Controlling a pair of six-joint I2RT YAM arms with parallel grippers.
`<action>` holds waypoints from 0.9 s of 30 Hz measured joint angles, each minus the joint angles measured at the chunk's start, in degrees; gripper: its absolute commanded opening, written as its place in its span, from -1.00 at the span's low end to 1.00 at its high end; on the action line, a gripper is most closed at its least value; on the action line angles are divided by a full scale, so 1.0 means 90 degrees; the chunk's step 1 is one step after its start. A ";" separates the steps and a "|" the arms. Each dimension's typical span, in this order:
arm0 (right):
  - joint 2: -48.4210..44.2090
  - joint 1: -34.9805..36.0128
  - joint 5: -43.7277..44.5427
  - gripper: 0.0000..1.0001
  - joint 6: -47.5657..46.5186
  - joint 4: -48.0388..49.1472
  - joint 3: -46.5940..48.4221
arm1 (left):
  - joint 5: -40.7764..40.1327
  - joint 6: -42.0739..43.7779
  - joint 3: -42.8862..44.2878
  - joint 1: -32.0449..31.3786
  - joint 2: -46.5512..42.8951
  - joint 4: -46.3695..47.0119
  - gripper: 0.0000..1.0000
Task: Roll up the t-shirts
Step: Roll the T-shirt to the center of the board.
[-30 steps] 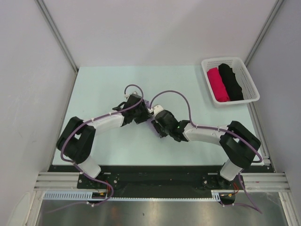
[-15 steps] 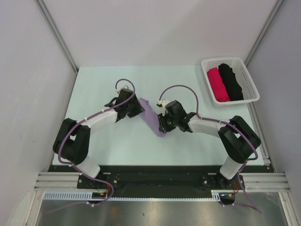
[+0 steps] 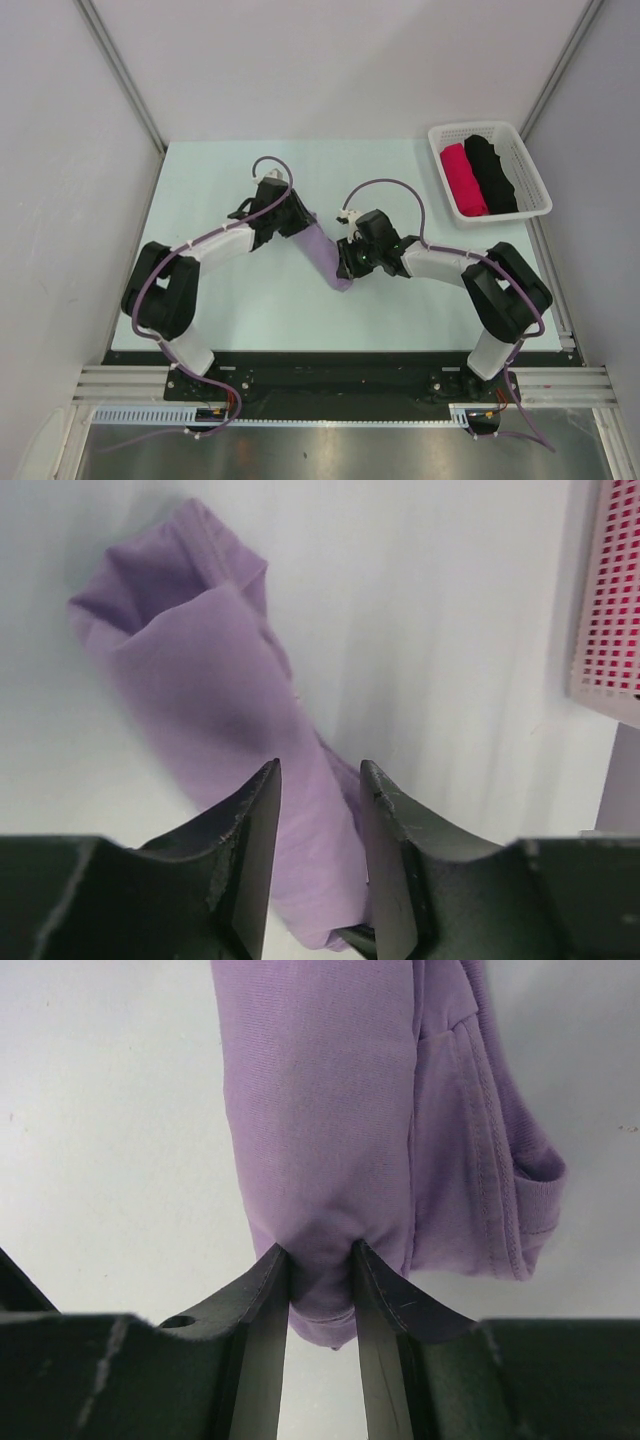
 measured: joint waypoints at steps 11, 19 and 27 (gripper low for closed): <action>0.0124 -0.0010 -0.0075 -0.32 0.0136 0.0034 0.0097 | 0.0080 -0.0051 0.0602 0.0342 0.0792 0.0257 -0.31; 0.0126 -0.0010 -0.0080 -0.25 0.0240 0.0073 0.0107 | 0.0083 -0.0046 0.0748 0.0673 0.1462 0.0223 -0.35; -0.0024 -0.0010 0.0107 0.31 0.0449 0.0068 0.0107 | 0.0121 0.0129 0.0901 0.0648 0.1673 0.0243 -0.39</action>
